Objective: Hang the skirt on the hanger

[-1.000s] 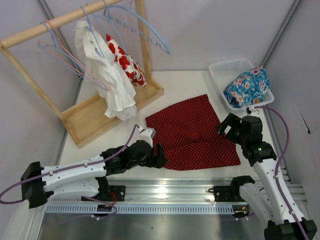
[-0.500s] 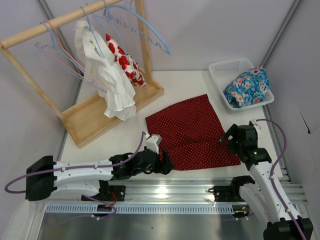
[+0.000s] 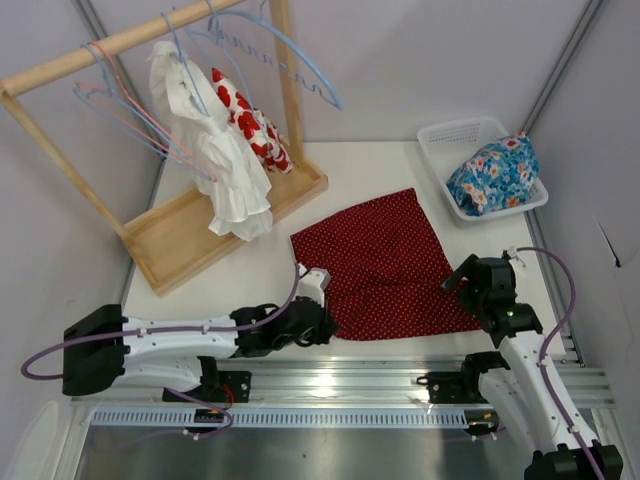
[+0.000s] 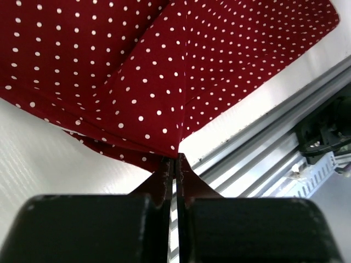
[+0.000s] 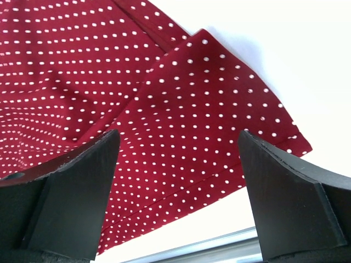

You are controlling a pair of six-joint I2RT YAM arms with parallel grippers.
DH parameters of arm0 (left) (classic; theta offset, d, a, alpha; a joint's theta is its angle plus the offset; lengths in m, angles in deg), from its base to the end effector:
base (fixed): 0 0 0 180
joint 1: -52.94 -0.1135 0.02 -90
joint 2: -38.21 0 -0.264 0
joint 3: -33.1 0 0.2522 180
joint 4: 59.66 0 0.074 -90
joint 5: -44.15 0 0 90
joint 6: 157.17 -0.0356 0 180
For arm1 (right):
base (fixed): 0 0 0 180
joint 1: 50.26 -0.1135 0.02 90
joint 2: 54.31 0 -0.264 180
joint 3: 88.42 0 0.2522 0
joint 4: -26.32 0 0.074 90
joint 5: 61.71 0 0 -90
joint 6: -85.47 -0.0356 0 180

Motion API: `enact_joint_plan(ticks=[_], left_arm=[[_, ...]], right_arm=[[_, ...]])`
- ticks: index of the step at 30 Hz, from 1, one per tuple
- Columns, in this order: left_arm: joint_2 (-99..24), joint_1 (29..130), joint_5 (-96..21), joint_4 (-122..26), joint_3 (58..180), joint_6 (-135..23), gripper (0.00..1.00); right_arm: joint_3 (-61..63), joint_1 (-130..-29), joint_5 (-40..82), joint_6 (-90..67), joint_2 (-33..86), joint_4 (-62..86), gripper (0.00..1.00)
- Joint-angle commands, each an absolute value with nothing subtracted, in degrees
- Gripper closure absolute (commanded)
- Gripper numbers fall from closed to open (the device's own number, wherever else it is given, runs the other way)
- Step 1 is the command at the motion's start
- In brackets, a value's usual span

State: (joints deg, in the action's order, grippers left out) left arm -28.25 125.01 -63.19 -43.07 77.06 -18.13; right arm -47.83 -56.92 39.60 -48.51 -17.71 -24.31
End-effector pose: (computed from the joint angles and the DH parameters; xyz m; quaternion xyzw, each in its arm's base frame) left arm 0.0813 -0.2169 0.1909 0.1147 0.8876 -0.3031 0.3274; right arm 0.1343 0.0087 0.2093 0.3304 0.8645 0.0745 0.3715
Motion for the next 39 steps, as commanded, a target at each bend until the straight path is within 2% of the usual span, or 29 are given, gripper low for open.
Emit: enact_joint_plan(ticks=[1,8,14,27,35,39], left_arm=[[-25.0,125.36,-63.07,-38.53,81.05,-18.39,1.0],[-12.86,124.75,-64.39,-28.6,77.45,-18.66,1.0],[-5.75,119.74,-62.11,-25.59,71.49,-13.74,1.0],[-2.22,103.93,-60.53,-19.27,72.52,-18.3,1.0],[-2.57,99.96,-59.47,-19.44,73.32,-20.85,1.0],[-2.57,98.2,-58.68,-20.06,73.32,-21.29,1.0]], right_arm=[[-47.94,-56.42,41.03,-49.35,-17.65,-24.09,0.06],[-45.83,-55.89,41.65,-48.03,-17.74,-24.62,0.05],[-48.45,-55.8,32.52,-44.0,-17.57,-19.27,0.07],[-54.79,-56.24,20.56,-44.51,-17.91,-16.88,0.16],[-56.46,-59.75,18.88,-47.41,-20.11,-19.08,0.22],[-58.57,-64.13,17.56,-49.52,-21.69,-19.0,0.28]])
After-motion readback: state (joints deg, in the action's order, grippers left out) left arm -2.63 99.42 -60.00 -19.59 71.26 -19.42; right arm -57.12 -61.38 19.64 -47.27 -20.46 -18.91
